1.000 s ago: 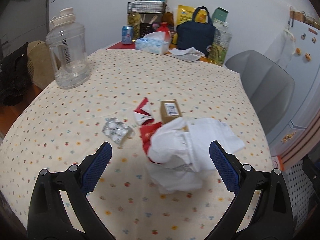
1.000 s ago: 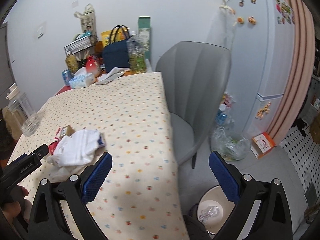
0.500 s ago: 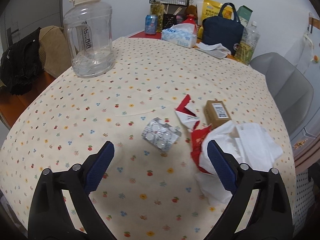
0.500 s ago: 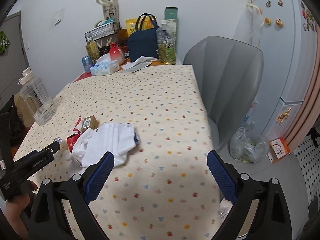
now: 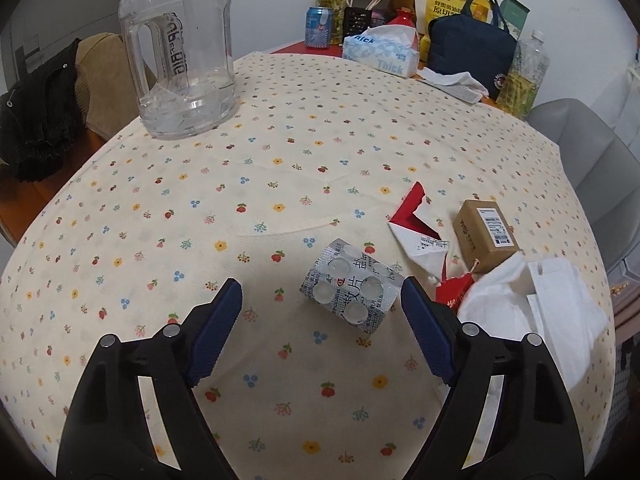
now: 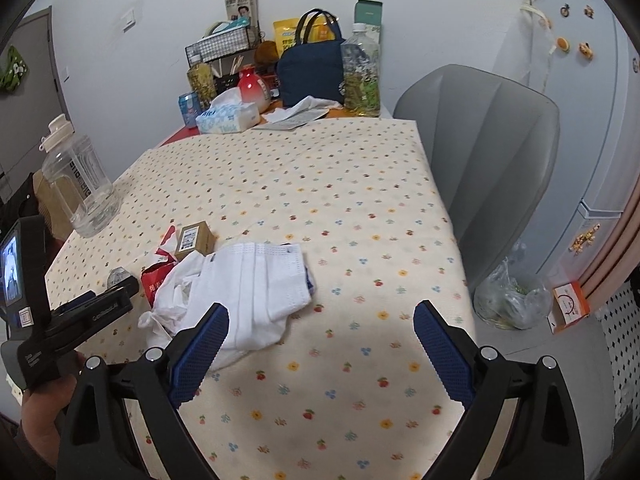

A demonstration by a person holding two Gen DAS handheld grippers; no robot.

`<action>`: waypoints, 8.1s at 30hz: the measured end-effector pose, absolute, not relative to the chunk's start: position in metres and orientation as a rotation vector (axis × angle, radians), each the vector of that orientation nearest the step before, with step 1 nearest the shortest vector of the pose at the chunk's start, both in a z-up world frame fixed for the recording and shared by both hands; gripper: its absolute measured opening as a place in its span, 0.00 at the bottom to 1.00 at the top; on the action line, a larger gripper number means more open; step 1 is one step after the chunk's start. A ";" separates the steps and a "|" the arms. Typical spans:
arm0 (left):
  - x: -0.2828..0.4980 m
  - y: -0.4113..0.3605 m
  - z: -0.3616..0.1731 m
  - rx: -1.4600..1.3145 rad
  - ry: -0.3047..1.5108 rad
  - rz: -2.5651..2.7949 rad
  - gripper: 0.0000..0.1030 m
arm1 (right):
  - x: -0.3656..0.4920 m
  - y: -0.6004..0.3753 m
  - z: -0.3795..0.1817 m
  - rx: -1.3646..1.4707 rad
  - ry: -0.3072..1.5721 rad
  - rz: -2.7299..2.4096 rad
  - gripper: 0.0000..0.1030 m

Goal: Collect trash
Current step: 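Close the left tool on the silver blister pack, then grasp the white face mask with the right tool while the left tool holds the blister pack, then carry the mask and blister pack from the table over the floor bin, then open the right tool to drop the mask while the left tool opens to drop the blister pack, then move both open tools back over the trash on the table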

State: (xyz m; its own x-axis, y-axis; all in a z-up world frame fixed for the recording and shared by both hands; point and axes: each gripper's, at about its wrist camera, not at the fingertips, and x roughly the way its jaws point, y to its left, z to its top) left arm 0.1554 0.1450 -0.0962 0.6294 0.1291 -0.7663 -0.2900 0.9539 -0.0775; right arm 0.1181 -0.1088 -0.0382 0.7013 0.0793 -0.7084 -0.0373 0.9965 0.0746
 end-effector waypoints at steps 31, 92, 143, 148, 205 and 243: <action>0.110 0.172 -0.070 -0.292 0.783 0.226 0.06 | 0.105 -0.065 -0.048 -0.004 0.848 0.176 0.03; 0.092 0.055 -0.024 -0.162 0.696 0.060 0.06 | 0.063 -0.149 0.003 0.084 0.748 0.064 0.05; 0.102 -0.261 -0.076 0.193 0.835 -0.382 0.06 | -0.002 -0.414 -0.072 0.384 0.829 -0.356 0.07; 0.104 -0.277 -0.089 0.223 0.861 -0.393 0.06 | -0.001 -0.430 -0.089 0.406 0.856 -0.372 0.09; 0.087 -0.237 -0.055 0.157 0.777 -0.339 0.93 | -0.030 -0.416 -0.063 0.351 0.745 -0.450 0.92; 0.106 0.055 -0.050 -0.171 0.744 0.065 0.76 | 0.053 -0.202 -0.025 0.118 0.751 -0.111 0.92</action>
State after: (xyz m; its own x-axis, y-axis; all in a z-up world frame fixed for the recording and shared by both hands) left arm 0.1063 0.0545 -0.0504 0.7348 -0.0019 -0.6783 -0.1191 0.9841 -0.1318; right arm 0.0527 -0.2016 -0.0255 0.7258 -0.0579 -0.6855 0.1420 0.9876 0.0668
